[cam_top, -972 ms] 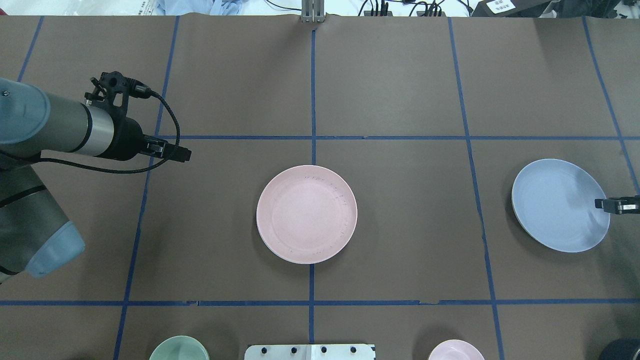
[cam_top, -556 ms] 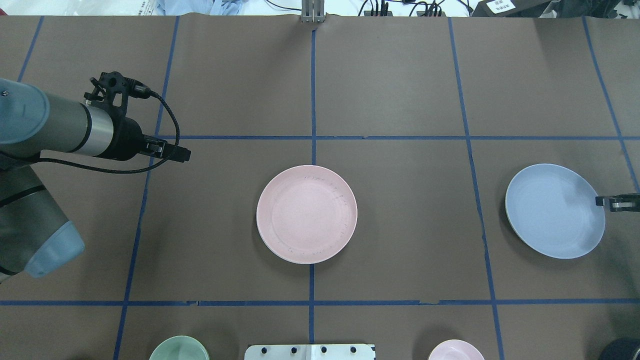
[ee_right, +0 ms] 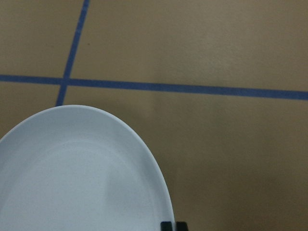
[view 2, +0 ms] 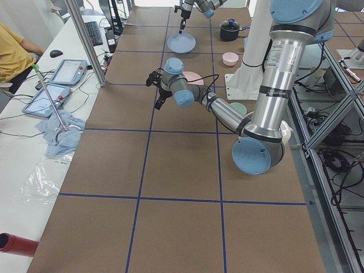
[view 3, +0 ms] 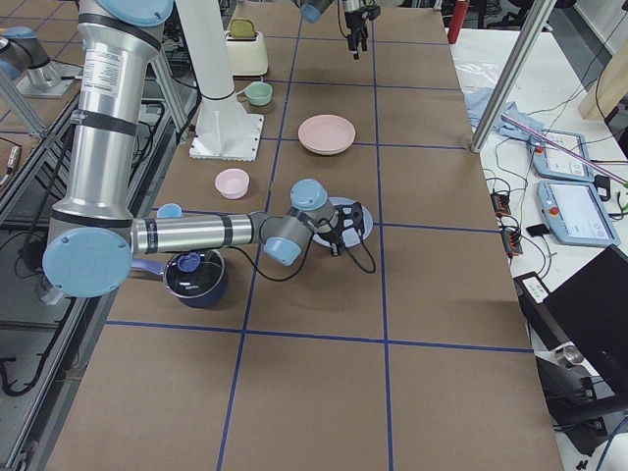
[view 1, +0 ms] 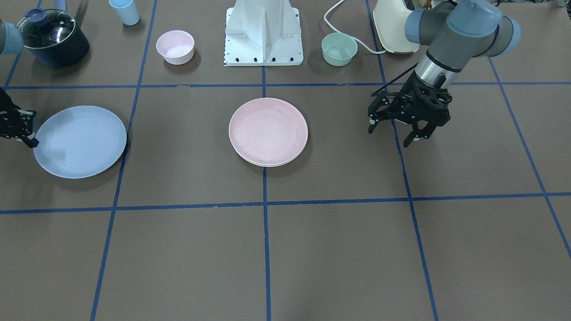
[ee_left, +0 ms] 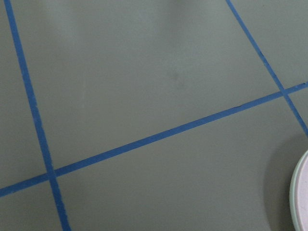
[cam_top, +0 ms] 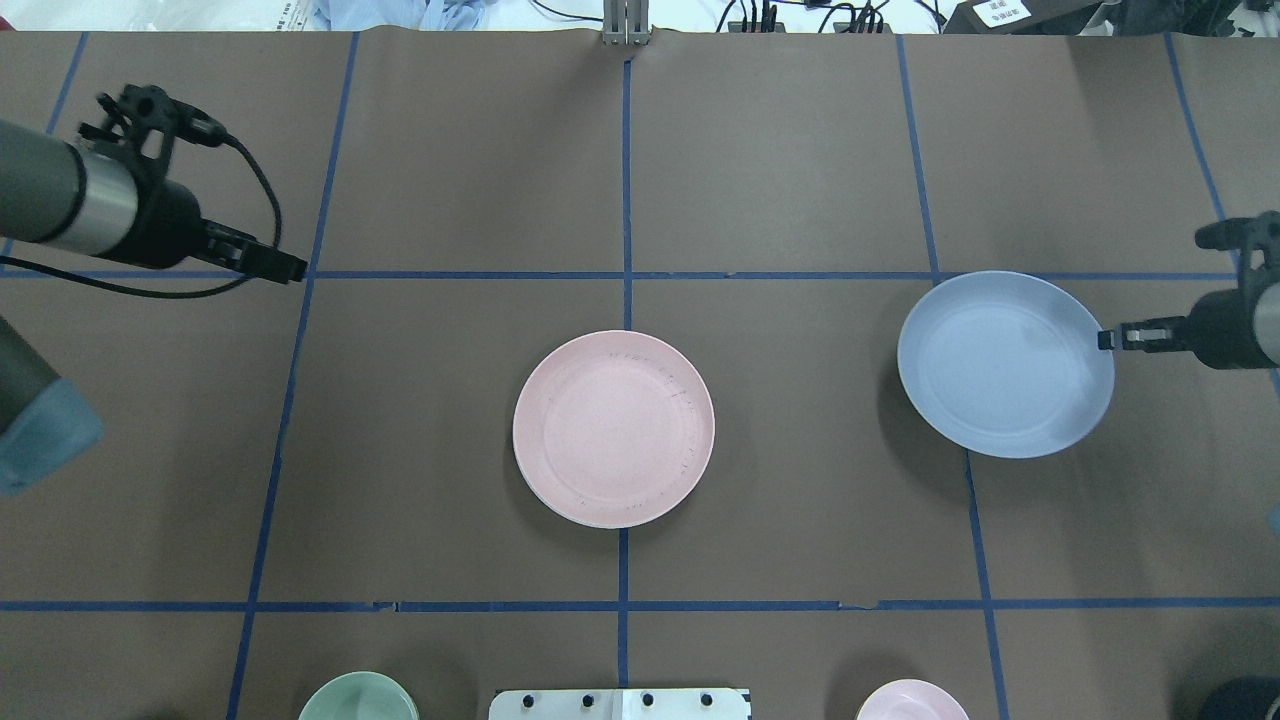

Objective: Stack three plates with pink and blue
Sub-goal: 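Grasp the light blue plate's rim with the right gripper, then carry the light blue plate onto the pink plate stack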

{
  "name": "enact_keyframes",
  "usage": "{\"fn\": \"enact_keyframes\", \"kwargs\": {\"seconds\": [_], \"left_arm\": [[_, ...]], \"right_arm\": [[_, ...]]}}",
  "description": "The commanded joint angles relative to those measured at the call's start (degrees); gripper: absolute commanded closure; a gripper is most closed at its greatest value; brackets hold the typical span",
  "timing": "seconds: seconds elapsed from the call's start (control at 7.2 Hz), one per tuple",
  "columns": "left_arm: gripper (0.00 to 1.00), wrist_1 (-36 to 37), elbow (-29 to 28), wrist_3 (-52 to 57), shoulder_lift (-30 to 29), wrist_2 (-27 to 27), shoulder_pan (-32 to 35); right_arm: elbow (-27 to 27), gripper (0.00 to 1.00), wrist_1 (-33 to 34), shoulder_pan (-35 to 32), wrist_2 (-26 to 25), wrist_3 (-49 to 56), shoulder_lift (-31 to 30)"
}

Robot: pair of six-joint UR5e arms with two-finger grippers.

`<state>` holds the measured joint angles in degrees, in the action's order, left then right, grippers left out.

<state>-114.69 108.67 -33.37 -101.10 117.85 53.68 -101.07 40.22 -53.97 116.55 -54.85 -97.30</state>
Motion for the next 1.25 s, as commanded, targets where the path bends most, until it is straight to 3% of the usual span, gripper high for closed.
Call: {"fn": "enact_keyframes", "kwargs": {"seconds": [0.0, 0.28, 0.56, 0.83, 1.11], "left_arm": [[0.00, 4.0, -0.8, 18.3, 3.2, 2.8, 11.2], [0.00, 7.5, -4.5, 35.0, 5.4, 4.4, 21.8], [0.00, 7.6, -6.5, 40.8, 5.8, 6.4, 26.3], [0.00, 7.6, -6.6, 40.8, 5.8, 6.5, 26.3], [0.00, 7.6, -6.6, 40.8, 5.8, 6.6, 26.3]], "right_arm": [[-1.6, 1.00, 5.3, 1.3, 0.1, -8.7, 9.0], [-5.6, 1.00, 13.3, 7.4, -2.9, -17.2, 18.3], [-11.9, 1.00, 31.7, 19.5, -15.0, -24.1, 28.8], [-10.6, 1.00, 33.4, 30.6, -26.2, -25.6, 30.6], [-8.2, 1.00, 33.2, 32.5, -28.1, -25.7, 31.3]]}}
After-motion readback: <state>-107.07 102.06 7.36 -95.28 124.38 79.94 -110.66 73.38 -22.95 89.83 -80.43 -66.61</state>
